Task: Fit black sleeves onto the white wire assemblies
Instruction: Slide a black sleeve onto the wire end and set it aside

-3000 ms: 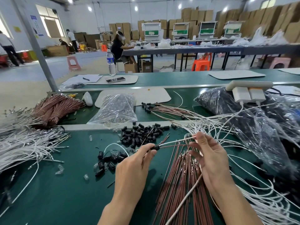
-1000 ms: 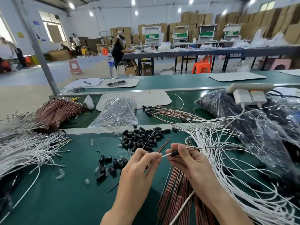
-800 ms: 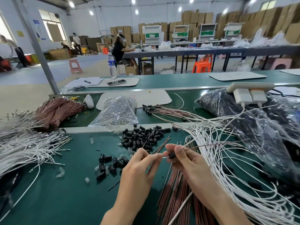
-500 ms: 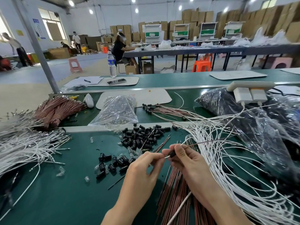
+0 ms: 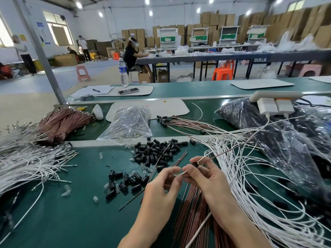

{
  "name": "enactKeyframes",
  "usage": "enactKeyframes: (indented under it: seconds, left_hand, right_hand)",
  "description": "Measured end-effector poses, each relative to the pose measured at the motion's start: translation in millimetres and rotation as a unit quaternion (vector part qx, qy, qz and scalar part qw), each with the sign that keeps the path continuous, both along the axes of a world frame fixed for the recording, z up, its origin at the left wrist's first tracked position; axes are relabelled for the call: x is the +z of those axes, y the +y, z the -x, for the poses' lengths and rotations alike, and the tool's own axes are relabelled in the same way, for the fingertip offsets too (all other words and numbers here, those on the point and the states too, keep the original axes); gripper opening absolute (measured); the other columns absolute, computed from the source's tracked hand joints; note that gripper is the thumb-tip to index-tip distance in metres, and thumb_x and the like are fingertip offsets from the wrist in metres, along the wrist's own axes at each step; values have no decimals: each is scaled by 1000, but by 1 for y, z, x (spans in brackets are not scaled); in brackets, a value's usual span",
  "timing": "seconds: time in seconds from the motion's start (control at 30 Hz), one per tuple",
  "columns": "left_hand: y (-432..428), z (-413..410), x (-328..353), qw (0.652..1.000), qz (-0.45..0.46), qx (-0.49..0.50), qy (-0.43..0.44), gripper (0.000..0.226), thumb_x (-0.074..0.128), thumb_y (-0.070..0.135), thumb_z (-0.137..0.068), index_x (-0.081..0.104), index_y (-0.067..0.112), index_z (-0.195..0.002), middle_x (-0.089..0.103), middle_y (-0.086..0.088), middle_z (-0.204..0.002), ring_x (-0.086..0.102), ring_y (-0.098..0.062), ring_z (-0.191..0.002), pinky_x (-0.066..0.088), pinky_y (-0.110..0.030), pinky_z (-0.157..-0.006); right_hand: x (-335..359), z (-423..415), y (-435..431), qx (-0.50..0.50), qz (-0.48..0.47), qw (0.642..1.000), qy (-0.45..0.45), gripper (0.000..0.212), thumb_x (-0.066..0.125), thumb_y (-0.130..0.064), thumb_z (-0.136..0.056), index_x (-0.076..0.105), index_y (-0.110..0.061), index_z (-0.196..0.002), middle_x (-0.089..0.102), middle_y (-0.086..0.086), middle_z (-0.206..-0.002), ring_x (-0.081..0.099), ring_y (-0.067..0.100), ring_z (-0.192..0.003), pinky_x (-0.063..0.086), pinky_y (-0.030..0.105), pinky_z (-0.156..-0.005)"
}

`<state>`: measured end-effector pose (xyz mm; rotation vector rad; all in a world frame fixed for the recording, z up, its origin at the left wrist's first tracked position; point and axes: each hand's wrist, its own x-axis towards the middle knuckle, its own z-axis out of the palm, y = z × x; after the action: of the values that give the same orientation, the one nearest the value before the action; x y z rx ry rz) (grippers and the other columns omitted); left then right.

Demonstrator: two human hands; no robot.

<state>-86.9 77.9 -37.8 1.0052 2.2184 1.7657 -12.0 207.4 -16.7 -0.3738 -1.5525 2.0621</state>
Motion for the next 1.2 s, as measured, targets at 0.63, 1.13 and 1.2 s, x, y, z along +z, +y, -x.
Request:
enactKeyframes:
  seconds: [0.63, 1.13, 1.2]
  left_hand:
    - [-3, 5, 4, 994, -51, -2, -101, 18, 58, 30, -99, 75, 24, -96, 75, 0, -84, 70, -12, -78, 54, -23, -72]
    - [-6, 6, 8, 988, -45, -29, -146, 14, 62, 23, -98, 74, 24, -91, 74, -3, -84, 68, -15, -72, 54, -24, -64]
    - [-5, 5, 8, 988, -45, -34, -147, 13, 62, 21, -99, 74, 20, -93, 74, -3, -84, 68, -16, -71, 54, -23, -63]
  right_hand:
    - [-5, 2, 6, -17, 25, 999, -14, 39, 78, -18, -70, 65, -12, -106, 75, 6, -78, 75, 20, -79, 59, 22, -69]
    - [-4, 1, 4, -20, -23, 999, -13, 36, 78, -24, -75, 67, -19, -108, 75, 10, -81, 76, 27, -81, 60, 24, -68]
    - [-5, 1, 4, -26, -39, 999, -17, 36, 77, -26, -76, 66, -19, -109, 75, 9, -80, 76, 25, -79, 59, 23, -65]
